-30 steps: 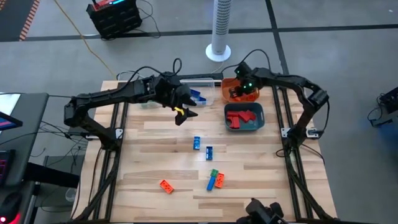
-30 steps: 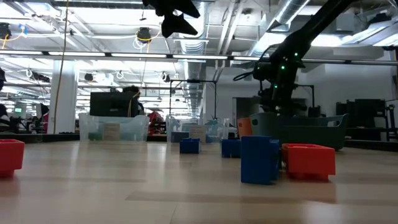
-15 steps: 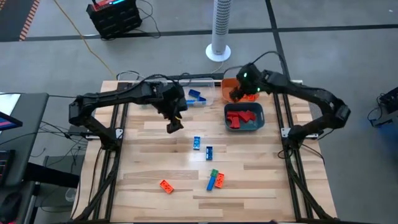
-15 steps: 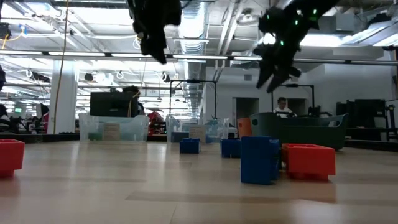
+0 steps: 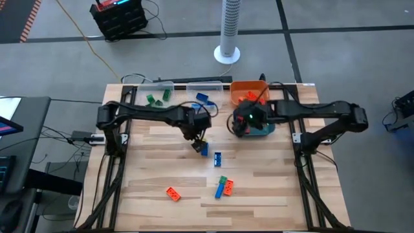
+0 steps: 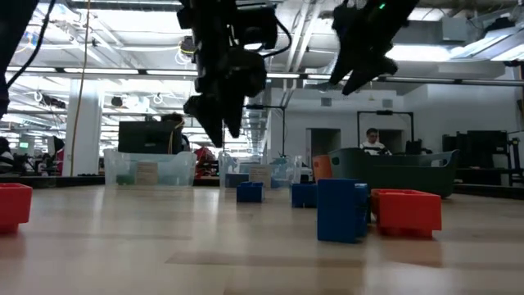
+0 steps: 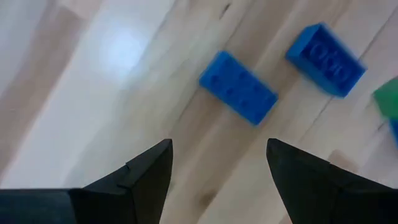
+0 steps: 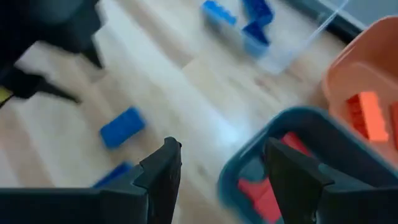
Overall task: Sort blocks
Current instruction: Put the blue game piece into the right transparent bin
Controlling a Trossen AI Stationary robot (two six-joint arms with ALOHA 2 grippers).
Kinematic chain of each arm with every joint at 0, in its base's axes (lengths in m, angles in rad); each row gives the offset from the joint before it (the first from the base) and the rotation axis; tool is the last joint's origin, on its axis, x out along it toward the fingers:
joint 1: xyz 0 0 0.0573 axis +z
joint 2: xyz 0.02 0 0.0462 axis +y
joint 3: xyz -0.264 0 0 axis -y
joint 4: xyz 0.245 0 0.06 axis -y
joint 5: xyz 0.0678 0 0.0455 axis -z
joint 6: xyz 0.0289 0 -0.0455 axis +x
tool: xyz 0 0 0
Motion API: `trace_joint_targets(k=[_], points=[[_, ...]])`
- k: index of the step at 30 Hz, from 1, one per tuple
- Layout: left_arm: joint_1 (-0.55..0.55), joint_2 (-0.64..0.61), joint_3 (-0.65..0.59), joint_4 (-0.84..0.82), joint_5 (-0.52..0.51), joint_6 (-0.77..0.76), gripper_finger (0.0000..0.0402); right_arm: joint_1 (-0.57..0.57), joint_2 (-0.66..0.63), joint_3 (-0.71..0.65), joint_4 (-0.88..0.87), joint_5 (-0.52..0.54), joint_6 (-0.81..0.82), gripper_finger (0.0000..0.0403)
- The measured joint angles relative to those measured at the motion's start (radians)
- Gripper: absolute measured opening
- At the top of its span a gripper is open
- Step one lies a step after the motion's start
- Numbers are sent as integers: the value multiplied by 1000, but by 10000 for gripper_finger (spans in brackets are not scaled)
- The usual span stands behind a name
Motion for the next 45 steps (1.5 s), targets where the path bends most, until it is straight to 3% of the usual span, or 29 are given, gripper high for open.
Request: trace_joint_targets(k=[5, 10, 17, 23, 30, 37, 45], points=[[-38, 14, 0, 65, -16, -178, 256, 90, -43, 0, -109, 7, 11, 234], [-56, 13, 0, 77, -140, -347, 256, 169, -77, 0, -138, 71, 35, 234], [-86, 82, 1, 234, -223, -488, 256, 234, -116, 0, -124, 152, 14, 234], [-113, 141, 1, 251, -273, -588, 256, 258, -132, 0, -131, 154, 1, 234], [-154, 187, 4, 262, -279, -628, 256, 264, -137, 0, -137, 157, -17, 234], [-179, 187, 3, 194, -352, -585, 256, 263, -136, 0, -133, 157, -25, 234], [-170, 190, 153, -64, -326, -508, 256, 263, -136, 0, -133, 157, -25, 234]])
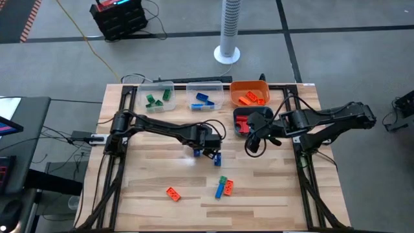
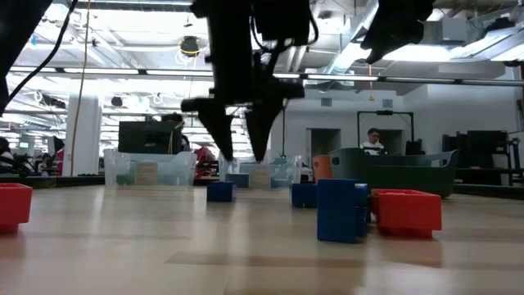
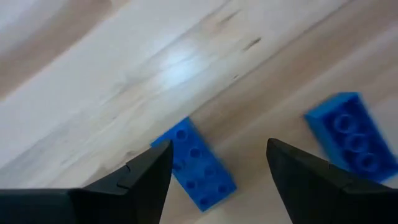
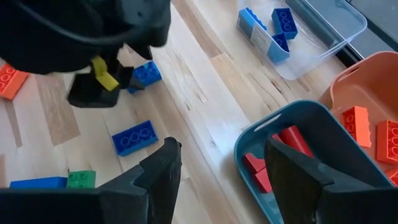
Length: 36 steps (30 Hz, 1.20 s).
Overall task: Sort blocks
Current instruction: Put the blue game piece into the right transparent bin
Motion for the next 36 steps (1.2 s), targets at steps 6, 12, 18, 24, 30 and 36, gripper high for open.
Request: trace_joint_targets(k=[6, 12, 18, 24, 30, 36], points=[[-3, 1, 26, -111, 14, -93, 256, 0, 0, 0, 10, 0, 7, 234], [-24, 3, -23, -86, 52, -225, 256, 1, 0, 0, 33, 0, 2, 234], [-32, 2, -87, -20, 76, -325, 256, 1, 0, 0, 30, -2, -24, 234], [-31, -3, -135, 106, 99, -354, 256, 1, 0, 0, 29, -5, -50, 234], [-25, -3, -137, 113, 74, -314, 256, -1, 0, 0, 29, -5, -53, 234], [20, -15, -137, 35, 100, -122, 256, -2, 0, 0, 25, -5, -53, 234]])
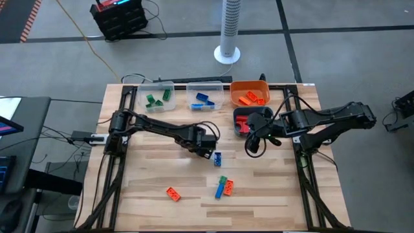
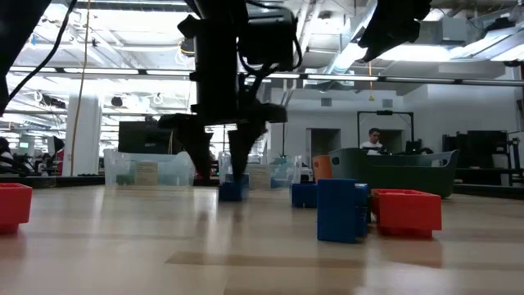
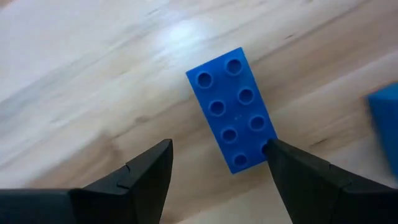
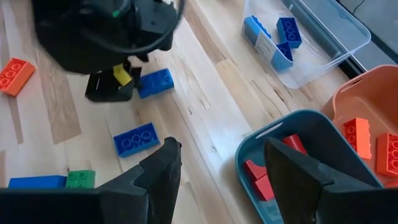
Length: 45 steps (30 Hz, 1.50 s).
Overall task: Sort blocks
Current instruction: Put the blue game piece into the right transparent bin
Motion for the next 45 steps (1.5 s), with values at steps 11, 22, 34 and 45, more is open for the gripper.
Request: trace_joint_targets(k=[11, 22, 34, 45], points=[[52, -132, -5, -75, 47, -26, 256, 0, 0, 0, 7, 0, 7, 234], [44, -60, -5, -37, 11, -107, 256, 0, 0, 0, 35, 0, 8, 234], [44, 6, -63, 46, 52, -66, 256, 1, 0, -1, 43, 0, 7, 234], [43, 14, -65, 94, 51, 16, 136, 1, 0, -1, 49, 0, 7, 234]])
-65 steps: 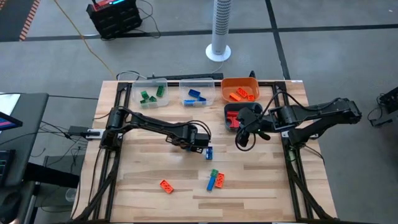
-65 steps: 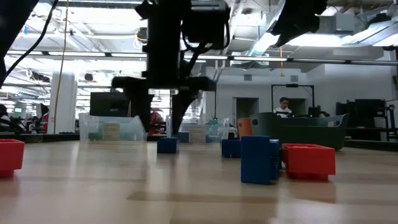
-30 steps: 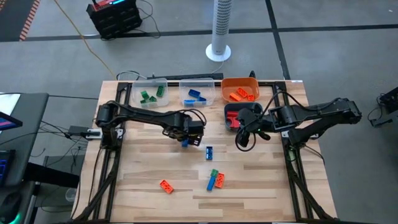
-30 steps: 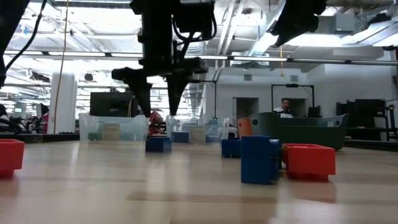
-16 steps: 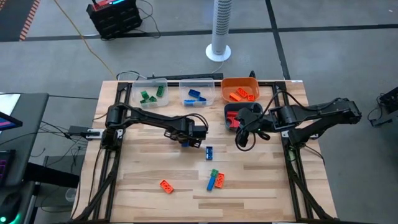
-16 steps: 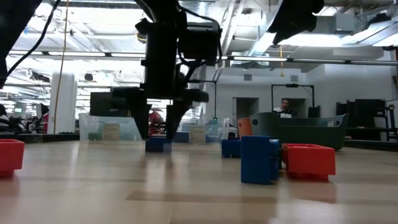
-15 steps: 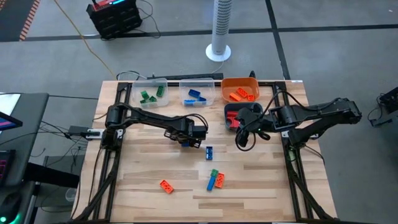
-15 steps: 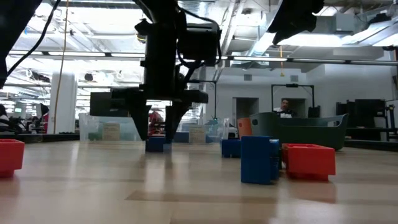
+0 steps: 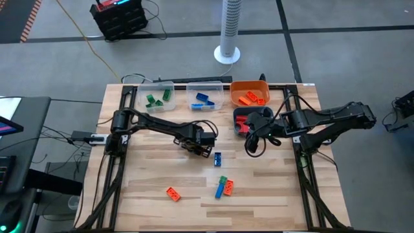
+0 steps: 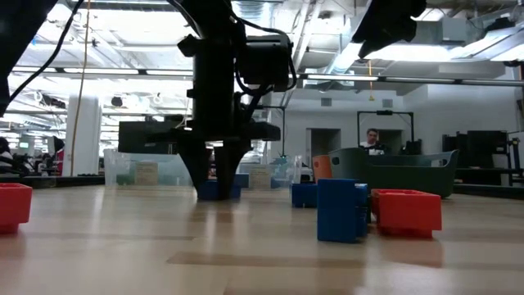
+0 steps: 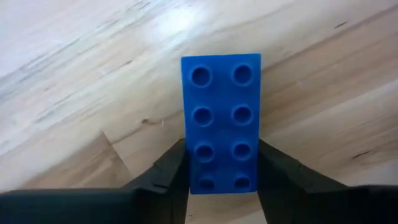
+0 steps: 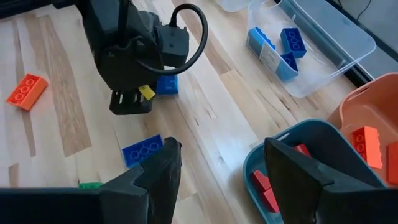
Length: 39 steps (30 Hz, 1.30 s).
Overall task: Sort blocks
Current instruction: Put the blue game piece into the right transparent bin
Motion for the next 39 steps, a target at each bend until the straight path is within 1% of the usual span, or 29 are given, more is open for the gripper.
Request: trace_joint_targets(k=[3, 6, 11, 13, 15, 17, 19, 21, 27, 31, 35, 39], points=[[2, 0, 0, 1, -2, 35, 132, 0, 0, 0, 1, 0, 1, 234], [6, -27, -3, -7, -15, 71, 132, 0, 0, 0, 1, 0, 17, 234], [39, -140, -2, 2, -50, 139, 132, -11, 0, 0, 5, 0, 33, 234], [77, -180, -2, 8, -51, 203, 132, -26, 0, 0, 13, 0, 36, 234], [138, -206, -2, 23, -46, 284, 132, -43, 0, 0, 30, 0, 38, 234], [213, -217, -1, 53, 15, 373, 132, -62, 3, 0, 56, 1, 38, 234], [286, -211, 14, 64, 96, 454, 132, -79, 8, 1, 87, 1, 38, 234], [341, -203, 51, 56, 142, 518, 132, -93, 17, 1, 104, 1, 47, 234], [434, -208, 183, 27, 156, 652, 132, -120, 36, 1, 125, 1, 123, 234], [506, -191, 217, 46, 169, 717, 132, -142, 55, 1, 147, 1, 149, 234], [567, -123, 240, 27, 207, 782, 132, -167, 80, 1, 175, 1, 159, 234], [589, -42, 284, -1, 218, 834, 132, -193, 99, 1, 214, 0, 163, 234]])
